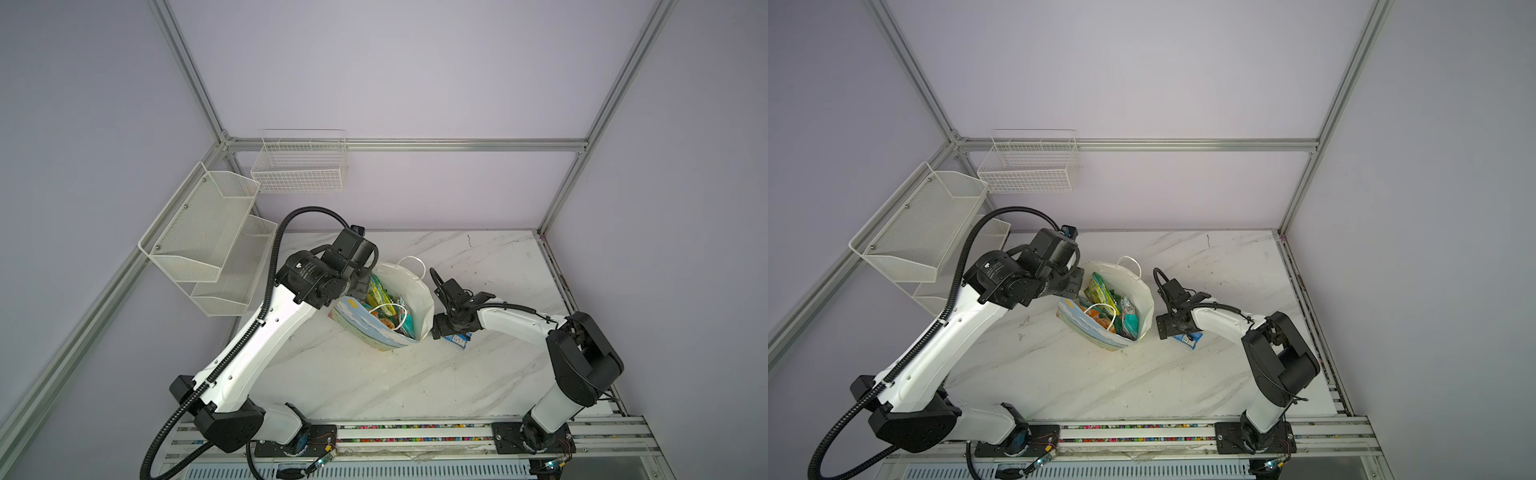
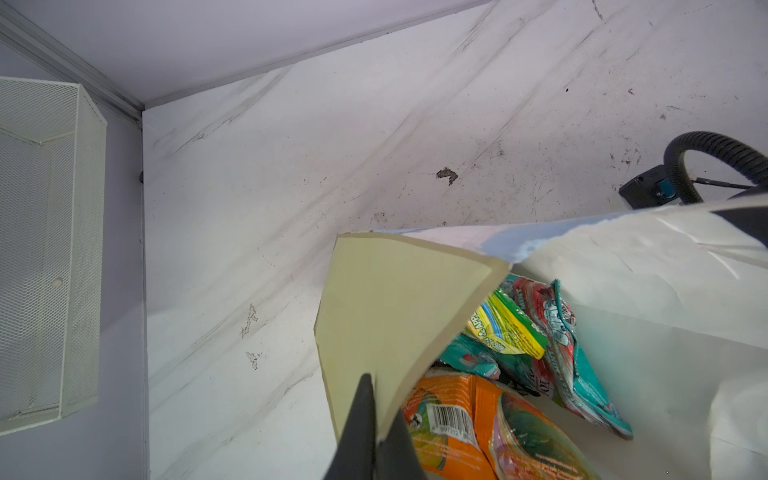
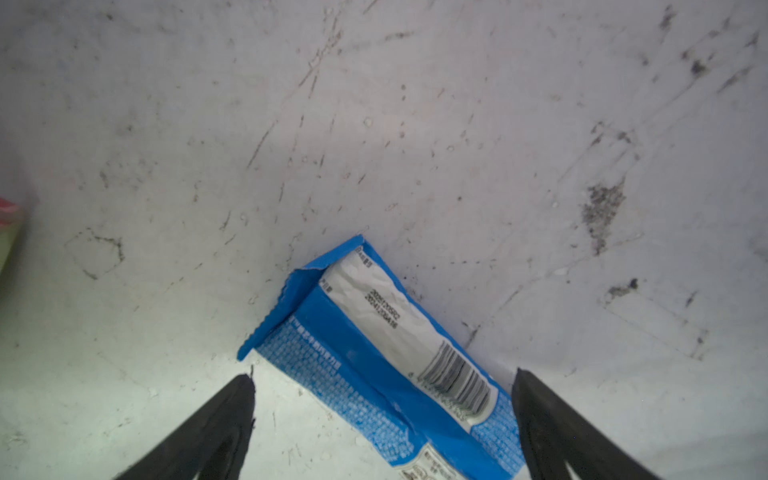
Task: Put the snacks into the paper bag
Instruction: 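Lower the open right gripper over the blue bar on the table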
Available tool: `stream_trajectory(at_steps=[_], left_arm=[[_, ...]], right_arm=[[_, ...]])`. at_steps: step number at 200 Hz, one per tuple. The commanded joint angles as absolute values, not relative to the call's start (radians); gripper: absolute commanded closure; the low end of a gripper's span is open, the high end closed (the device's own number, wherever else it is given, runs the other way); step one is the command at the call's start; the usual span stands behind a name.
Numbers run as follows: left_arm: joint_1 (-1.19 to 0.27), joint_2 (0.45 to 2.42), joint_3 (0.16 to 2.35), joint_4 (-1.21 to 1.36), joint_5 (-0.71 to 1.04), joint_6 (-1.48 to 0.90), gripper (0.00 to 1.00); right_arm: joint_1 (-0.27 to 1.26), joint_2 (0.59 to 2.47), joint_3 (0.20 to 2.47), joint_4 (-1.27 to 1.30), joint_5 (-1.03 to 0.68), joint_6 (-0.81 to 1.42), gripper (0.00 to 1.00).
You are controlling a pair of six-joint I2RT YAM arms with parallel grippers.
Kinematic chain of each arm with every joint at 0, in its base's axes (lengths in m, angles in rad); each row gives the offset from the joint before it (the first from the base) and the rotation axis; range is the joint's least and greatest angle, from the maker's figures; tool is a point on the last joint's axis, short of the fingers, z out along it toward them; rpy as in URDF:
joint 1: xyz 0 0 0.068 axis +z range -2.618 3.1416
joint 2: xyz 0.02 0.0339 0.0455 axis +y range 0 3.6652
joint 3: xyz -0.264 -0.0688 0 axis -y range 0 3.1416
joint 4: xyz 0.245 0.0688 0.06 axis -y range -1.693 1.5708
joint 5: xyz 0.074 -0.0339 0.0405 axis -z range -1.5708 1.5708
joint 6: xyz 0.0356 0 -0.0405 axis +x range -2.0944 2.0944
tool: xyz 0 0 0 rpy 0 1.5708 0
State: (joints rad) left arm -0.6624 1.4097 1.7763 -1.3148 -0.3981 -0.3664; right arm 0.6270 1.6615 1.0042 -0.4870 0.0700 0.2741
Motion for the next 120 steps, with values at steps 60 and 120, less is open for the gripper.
stream_trajectory(at_steps=[60, 120], left_arm=[[-0.663, 1.364, 1.774, -1.258, -0.434, -0.368, 1.00], [-0.663, 1.369, 1.775, -1.257, -0.434, -0.367, 1.00]], right_arm=[[0.616, 1.727, 0.994, -0.460, 0.071, 0.272, 0.03], [0.616, 1.714, 0.977, -0.425, 0.005, 0.297, 0.03]])
